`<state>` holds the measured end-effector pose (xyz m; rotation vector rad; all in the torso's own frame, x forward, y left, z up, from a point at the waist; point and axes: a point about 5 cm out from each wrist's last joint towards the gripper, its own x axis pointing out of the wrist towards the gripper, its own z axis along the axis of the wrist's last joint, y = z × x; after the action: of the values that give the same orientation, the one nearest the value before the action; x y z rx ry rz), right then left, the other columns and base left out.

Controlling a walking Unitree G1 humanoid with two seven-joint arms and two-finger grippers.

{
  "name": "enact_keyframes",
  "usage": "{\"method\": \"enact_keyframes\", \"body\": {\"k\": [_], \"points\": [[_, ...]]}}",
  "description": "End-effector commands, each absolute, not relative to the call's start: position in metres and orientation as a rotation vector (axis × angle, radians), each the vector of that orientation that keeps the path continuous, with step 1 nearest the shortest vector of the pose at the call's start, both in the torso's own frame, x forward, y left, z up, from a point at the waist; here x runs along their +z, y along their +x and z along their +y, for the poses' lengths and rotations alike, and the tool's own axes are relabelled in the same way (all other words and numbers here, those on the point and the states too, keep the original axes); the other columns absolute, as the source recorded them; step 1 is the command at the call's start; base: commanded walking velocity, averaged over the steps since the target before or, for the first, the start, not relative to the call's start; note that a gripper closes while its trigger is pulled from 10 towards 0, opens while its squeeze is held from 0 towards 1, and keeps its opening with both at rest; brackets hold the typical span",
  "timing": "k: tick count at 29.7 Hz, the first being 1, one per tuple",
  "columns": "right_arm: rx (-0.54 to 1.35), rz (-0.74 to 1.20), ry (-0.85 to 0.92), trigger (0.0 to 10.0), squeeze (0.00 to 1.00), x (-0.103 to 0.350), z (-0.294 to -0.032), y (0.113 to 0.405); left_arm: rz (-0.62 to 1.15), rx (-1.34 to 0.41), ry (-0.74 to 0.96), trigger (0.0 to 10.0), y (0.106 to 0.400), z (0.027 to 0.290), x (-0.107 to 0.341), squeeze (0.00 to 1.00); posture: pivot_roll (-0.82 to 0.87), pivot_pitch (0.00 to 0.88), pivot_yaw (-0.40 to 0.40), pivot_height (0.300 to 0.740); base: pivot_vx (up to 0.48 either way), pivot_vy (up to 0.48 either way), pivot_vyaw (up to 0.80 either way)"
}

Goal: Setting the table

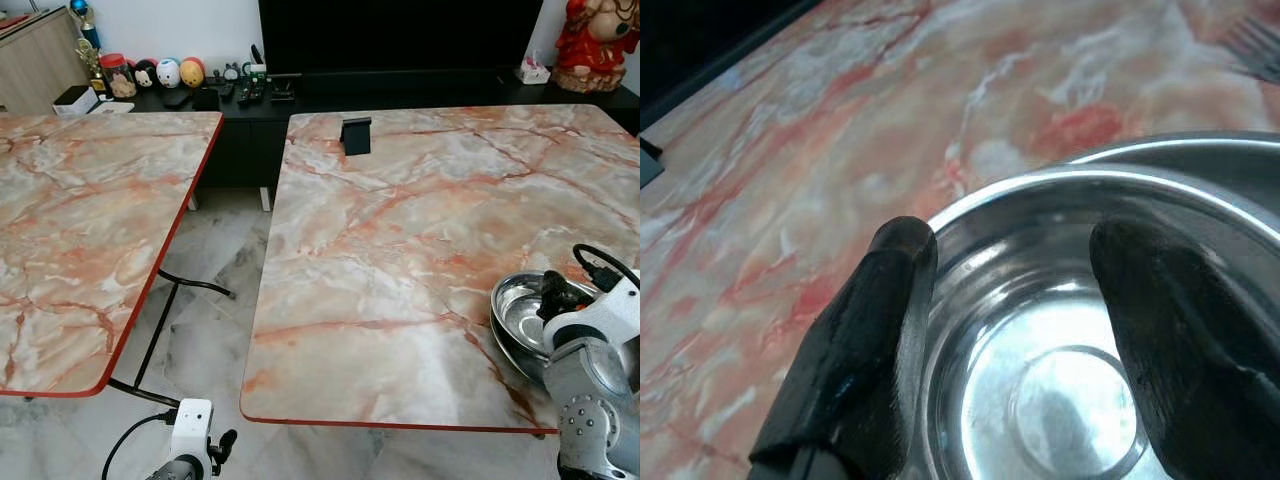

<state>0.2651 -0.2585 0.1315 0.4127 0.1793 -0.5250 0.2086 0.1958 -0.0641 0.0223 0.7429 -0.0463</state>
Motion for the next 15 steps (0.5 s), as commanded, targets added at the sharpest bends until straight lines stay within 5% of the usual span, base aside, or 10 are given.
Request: {"method": "enact_keyframes", "body": {"k": [1, 15], "points": [[-0.523, 0.177, 0.433, 10.0, 0.0, 0.137, -0.256, 0.265, 0.747, -0.05, 0.034, 10.0, 0.208, 0.197, -0.064, 0.0, -0.08, 0.0, 0.051, 0.74, 0.0, 0.0, 0.0], [-0.628, 0.233, 0.459, 10.0, 0.0, 0.13, -0.268, 0.256, 0.742, -0.051, 0.036, 10.0, 0.209, 0.197, -0.064, 0.0, -0.08, 0.0, 0.051, 0.74, 0.0, 0.0, 0.0]]}}
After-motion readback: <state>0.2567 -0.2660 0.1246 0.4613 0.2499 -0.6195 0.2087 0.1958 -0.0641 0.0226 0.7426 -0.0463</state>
